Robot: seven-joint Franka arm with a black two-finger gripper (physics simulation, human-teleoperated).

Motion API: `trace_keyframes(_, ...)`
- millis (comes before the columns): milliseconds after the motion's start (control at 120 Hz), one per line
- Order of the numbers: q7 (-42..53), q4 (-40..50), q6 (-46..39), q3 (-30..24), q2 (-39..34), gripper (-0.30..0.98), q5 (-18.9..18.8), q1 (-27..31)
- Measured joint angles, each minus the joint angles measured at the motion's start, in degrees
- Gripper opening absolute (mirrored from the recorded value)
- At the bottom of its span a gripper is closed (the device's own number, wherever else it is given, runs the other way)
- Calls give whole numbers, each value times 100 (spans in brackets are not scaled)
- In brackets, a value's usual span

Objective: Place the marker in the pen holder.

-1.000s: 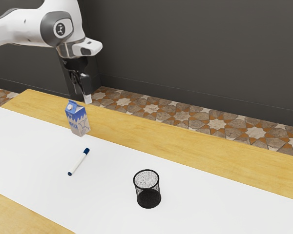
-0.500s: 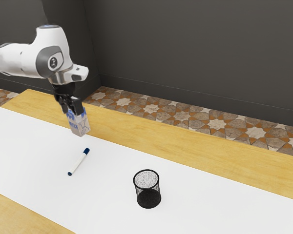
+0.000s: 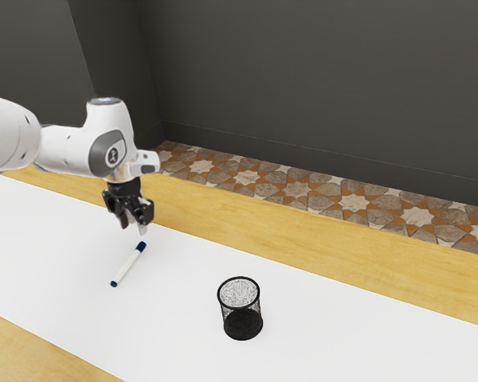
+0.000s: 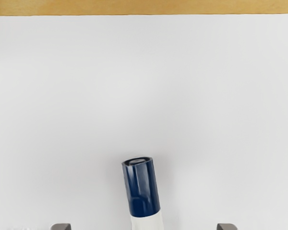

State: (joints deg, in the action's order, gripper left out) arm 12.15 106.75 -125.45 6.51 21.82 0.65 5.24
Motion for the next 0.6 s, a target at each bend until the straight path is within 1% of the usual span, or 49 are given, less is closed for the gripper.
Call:
trace_keyframes(267, -867, 136, -205, 0, 321, 31, -25, -21)
trace_keyframes(600, -1514, 131, -269, -1, 547, 23, -51, -44)
